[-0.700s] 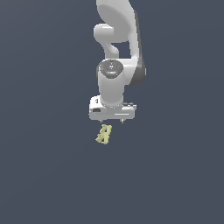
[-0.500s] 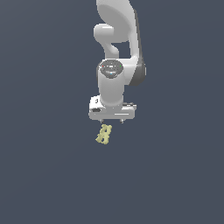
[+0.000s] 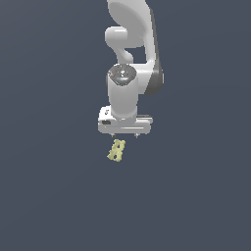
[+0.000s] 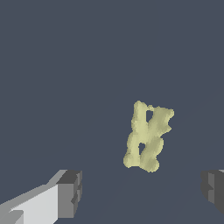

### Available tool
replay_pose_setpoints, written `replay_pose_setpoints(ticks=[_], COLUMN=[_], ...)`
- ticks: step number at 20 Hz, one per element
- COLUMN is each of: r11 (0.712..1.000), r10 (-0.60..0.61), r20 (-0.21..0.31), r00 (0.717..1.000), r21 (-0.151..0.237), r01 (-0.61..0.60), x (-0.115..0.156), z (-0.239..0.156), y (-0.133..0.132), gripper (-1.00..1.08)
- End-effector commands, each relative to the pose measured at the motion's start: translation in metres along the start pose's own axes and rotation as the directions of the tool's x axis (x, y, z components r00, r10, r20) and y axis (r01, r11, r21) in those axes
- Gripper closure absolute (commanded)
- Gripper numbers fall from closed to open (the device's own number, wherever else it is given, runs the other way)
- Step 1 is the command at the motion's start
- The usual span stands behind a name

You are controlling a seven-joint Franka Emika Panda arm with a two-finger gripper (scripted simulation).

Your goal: Pick up the object and move it to a goal position.

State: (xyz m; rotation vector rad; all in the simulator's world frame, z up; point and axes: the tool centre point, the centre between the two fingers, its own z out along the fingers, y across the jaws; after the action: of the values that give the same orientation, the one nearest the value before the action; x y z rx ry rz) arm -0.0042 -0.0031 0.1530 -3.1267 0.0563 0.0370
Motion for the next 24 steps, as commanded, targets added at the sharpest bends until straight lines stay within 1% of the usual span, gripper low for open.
replay_pose_setpoints(ticks=[1,6,11,18,24], r11=[1.000,1.000,0.997,0.983,0.972], r10=[-0.003,0.016,0.071,0.186,0.233], r20=[0.000,-0.001,-0.007,-0.020,-0.026], r00=[1.000,1.000,0.997,0.982,0.972], r21=[0.000,0.000,0.000,-0.005,-0.008], r01=[0.003,-0.016,-0.071,-0.186,-0.233], x=[0.000,0.000,0.002,0.001,0.000], z=[-0.001,0.005,0.025,0.066,0.083], y=[-0.001,0.002,0.011,0.032,0.041], gripper=[-0.92,-0.92,-0.92,-0.92,-0.92])
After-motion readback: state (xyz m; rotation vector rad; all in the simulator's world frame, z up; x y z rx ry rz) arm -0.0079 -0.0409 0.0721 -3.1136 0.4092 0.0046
